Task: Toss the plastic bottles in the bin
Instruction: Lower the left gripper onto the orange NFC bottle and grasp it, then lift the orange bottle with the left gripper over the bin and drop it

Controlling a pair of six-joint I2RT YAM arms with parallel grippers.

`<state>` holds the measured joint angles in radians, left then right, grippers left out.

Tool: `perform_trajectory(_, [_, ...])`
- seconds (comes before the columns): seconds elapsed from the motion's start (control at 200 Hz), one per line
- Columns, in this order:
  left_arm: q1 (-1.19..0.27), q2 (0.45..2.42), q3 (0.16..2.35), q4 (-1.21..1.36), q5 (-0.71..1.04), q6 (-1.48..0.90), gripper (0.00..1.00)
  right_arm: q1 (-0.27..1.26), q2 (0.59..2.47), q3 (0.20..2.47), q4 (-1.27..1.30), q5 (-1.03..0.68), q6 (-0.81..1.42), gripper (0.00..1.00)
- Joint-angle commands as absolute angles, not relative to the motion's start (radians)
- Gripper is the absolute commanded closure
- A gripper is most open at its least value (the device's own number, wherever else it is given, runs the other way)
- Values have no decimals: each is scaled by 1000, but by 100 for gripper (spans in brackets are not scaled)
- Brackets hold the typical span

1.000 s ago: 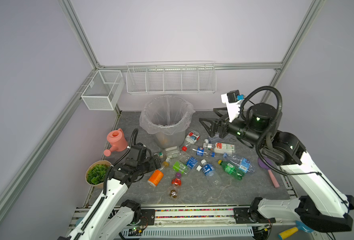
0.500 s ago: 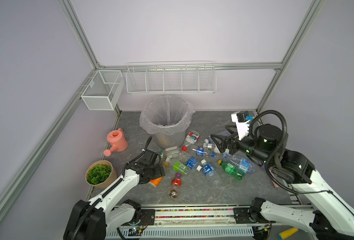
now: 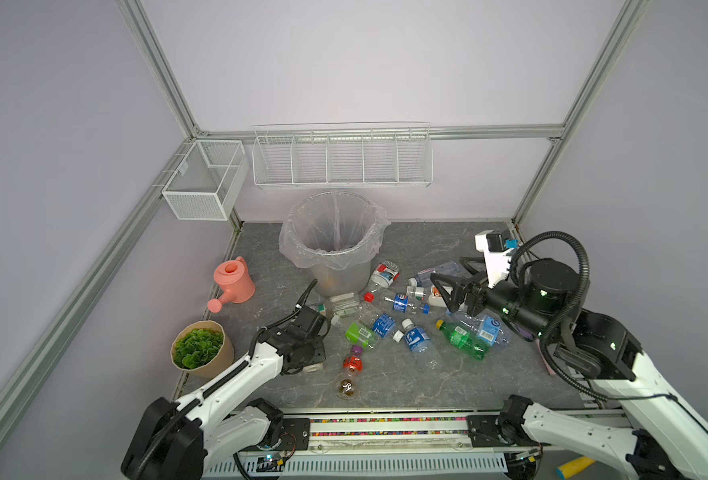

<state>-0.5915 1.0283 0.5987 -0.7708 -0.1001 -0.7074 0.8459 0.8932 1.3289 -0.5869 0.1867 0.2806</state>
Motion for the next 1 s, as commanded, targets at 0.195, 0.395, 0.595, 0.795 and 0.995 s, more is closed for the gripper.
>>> perform_trajectory(0.195, [-595,722,1130,-1016,-259,-674,77,841,847,1289,-592,197,316,4])
perform_trajectory(0.395, [-596,949,1598,-1053,-309,-473,76,843,850,1284,-580,180,335,4])
perform_trajectory(0.595, [-595,1171,1783,-920,-332,-359,74,842,845,1288,-590,175,350,4])
perform_trajectory(0.795, [-580,1462,1951,-960,-341,-275,70,843,836,1296,-614,172,351,4])
perform_trajectory(0.995, [-451,1748,2304,-1196,-150,-291,1,843,814,1311,-639,169,354,4])
